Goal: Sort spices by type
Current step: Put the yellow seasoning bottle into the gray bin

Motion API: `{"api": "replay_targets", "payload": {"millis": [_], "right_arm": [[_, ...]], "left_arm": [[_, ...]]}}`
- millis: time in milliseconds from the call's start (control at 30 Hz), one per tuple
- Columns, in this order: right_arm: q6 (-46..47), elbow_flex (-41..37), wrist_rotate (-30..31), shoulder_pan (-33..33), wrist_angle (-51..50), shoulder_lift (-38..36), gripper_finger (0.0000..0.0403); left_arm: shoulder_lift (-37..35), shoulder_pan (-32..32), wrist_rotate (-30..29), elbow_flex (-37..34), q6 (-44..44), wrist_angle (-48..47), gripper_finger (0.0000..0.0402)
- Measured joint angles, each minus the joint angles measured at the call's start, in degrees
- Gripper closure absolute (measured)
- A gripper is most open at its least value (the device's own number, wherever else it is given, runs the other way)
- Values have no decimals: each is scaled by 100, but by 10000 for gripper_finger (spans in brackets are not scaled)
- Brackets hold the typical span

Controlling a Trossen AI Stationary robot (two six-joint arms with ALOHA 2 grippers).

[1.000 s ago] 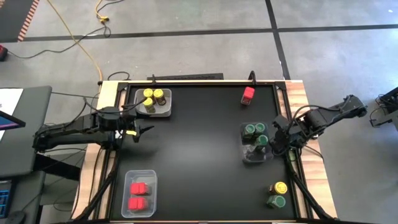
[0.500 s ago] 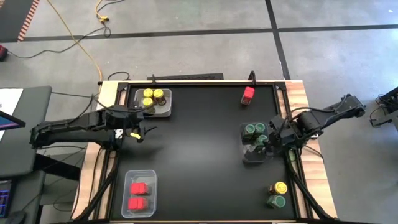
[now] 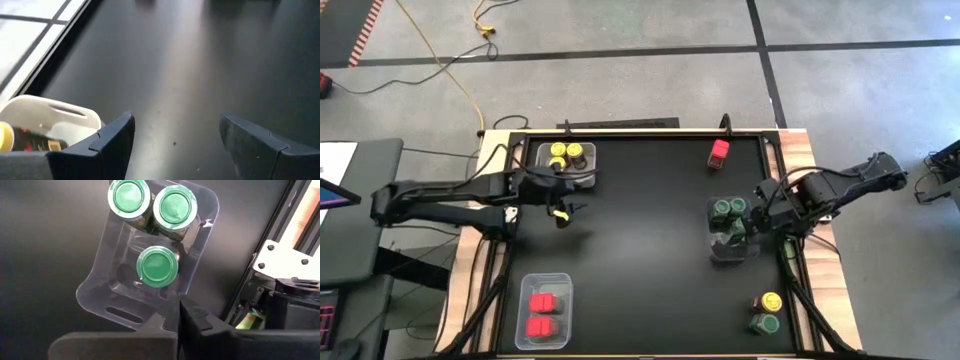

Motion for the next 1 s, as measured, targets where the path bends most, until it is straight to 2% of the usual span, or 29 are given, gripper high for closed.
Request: {"api": "replay_targets", "payload": {"millis": [133,300,500,633,800,1000], "right_arm": [[-91,-1,5,-6,29,12,368],[70,-14,-83,146,600,15,369],[1383,-16,-294,690,678,15,384],[2121,-18,-449,1237,867,46,373],[2146,-18,-445,1585,952,259,352],[1780,-20,-443,1531,947,710,349]], "left_arm": [[279,0,1,0,330,274,125],[498,-2,49,0,235,675,125],[509,-4,60,0,405,796,125],[509,-4,60,0,387,963,125],[509,-4,62,0,630,1158,125],[507,-4,62,0,630,1316,125]]}}
